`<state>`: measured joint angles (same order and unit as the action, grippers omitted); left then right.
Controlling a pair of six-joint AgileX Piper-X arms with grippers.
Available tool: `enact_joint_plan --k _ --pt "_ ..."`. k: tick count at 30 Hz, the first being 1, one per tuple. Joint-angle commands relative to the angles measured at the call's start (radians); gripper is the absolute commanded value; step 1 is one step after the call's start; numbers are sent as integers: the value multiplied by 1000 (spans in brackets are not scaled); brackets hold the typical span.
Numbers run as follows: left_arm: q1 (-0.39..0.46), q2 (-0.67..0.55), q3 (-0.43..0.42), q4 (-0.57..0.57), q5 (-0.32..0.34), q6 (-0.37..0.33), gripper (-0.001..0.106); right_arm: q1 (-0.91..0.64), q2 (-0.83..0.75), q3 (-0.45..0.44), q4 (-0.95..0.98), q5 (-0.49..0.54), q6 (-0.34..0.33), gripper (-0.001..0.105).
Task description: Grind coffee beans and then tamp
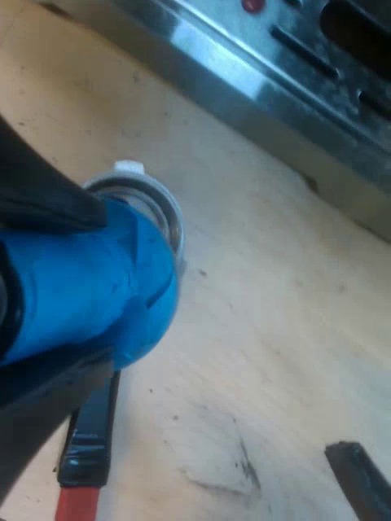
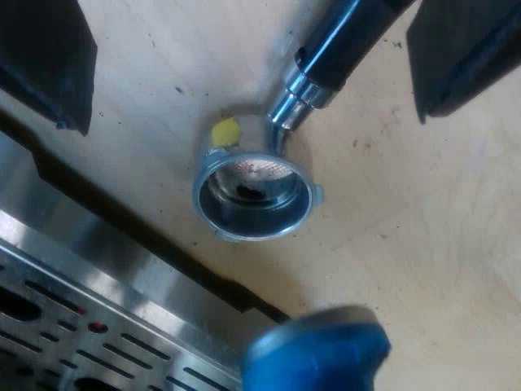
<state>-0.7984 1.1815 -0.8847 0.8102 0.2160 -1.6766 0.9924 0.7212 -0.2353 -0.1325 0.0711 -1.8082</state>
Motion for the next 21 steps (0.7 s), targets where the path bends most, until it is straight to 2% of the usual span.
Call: enact_joint_plan --k 1,21 --pt "-2 38 -8 -7 -4 -24 0 0 -4 -8 -13 -9 -8 79" --pt "-2 227 -8 -60 -64 -25 0 0 -4 -8 2 -9 -8 79"
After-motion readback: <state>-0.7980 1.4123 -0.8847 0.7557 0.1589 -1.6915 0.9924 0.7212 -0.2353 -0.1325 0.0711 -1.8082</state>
